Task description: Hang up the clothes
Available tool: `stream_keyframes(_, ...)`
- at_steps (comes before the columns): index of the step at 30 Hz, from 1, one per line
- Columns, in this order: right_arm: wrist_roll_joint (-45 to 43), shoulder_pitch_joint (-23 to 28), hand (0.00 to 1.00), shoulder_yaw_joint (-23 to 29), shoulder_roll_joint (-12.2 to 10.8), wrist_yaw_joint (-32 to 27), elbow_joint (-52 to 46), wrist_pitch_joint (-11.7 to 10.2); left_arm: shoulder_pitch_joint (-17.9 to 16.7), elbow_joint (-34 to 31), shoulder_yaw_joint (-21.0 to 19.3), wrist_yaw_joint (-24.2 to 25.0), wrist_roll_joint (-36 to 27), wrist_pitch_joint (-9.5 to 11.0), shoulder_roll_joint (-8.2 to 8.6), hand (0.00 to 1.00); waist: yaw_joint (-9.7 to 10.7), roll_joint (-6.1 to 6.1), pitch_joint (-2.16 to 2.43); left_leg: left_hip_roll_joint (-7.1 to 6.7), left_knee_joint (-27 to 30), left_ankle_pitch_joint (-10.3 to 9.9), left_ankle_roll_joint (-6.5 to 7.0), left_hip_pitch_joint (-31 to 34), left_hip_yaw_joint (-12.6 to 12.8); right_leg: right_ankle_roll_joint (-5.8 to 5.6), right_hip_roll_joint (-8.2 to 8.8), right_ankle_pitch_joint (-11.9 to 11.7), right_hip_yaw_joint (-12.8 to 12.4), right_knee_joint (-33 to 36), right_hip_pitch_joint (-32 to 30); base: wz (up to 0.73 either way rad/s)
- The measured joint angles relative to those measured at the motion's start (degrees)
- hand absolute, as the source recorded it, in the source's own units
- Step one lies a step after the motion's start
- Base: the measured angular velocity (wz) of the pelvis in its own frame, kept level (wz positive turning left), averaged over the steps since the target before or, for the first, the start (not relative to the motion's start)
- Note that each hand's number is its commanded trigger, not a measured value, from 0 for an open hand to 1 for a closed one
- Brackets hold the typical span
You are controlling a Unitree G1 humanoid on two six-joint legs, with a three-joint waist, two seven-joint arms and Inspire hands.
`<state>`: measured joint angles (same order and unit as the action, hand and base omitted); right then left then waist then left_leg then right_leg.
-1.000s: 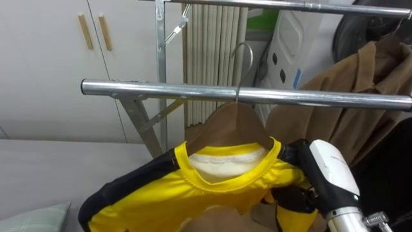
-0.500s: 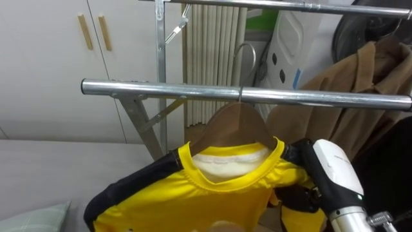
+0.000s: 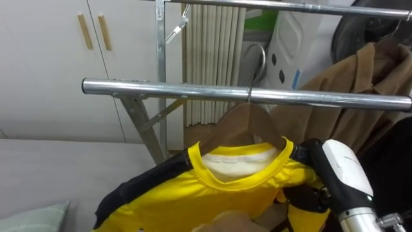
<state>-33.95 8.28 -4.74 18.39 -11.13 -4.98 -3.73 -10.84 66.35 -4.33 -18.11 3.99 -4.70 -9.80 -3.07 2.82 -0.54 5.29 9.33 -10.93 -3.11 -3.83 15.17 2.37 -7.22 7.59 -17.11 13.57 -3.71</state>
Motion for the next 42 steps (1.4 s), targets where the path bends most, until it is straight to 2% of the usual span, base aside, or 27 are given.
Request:
stream_keyframes(12, 0.57, 0.94, 1.00, 1.79, -0.78, -1.62, 2.90, -0.88, -0.67, -0.09, -0.41, -0.16, 0.75, 0.00, 0.00, 0.00, 0.81, -0.11, -0.06, -0.01, 0.04, -0.01, -0.01, -0.47, -0.22, -0.02, 0.01, 0.03, 0.24, 0.00, 0.60, 0.00)
stream_keyframes(15, 1.18, 0.95, 1.00, 2.92, -1.03, -2.63, 6.48, -2.51, -1.68, -0.94, -0.54, -0.15, 2.26, -0.03, 0.04, 0.00, 1.16, -0.10, -0.05, 0.00, 0.00, -0.04, -0.04, -0.83, -0.12, 0.00, 0.02, 0.12, 0.33, -0.06, 0.98, 0.00)
stream_keyframes(26, 4.06, 1.08, 1.00, 4.29, -1.31, -4.53, 13.52, -4.40, -2.67, -1.79, -1.35, 0.16, 3.79, -0.05, 0.10, 0.00, 1.43, -0.38, -0.02, 0.02, 0.07, 0.04, -0.13, -1.81, -0.13, 0.02, 0.01, 0.11, 0.34, 0.08, 1.82, 0.00)
stream_keyframes(28, 4.47, 1.21, 1.00, 4.26, -1.46, -4.60, 15.47, -4.29, -2.67, -1.88, -1.34, 0.16, 3.62, -0.05, 0.10, 0.00, 1.47, -0.39, -0.01, 0.03, 0.09, 0.05, -0.14, -1.85, -0.11, 0.03, 0.01, 0.09, 0.34, 0.09, 1.86, 0.00)
stream_keyframes(30, 4.44, 2.26, 1.00, 4.30, -2.57, -4.93, 16.61, -2.88, -2.77, -2.07, -1.30, 0.16, 3.41, -0.05, 0.10, 0.00, 1.51, -0.50, -0.05, 0.04, 0.09, 0.06, -0.15, -1.84, -0.09, 0.04, -0.02, 0.09, 0.32, 0.12, 1.84, 0.00)
stream_keyframes(42, 4.51, 2.36, 1.00, 4.31, -4.10, -7.19, 18.38, -3.23, -2.95, -2.07, -1.22, 0.34, 3.38, -0.05, 0.13, 0.00, 1.84, -0.79, -0.07, 0.04, 0.04, 0.06, -0.16, -1.89, -0.05, 0.04, -0.06, 0.09, 0.22, 0.09, 1.89, 0.00)
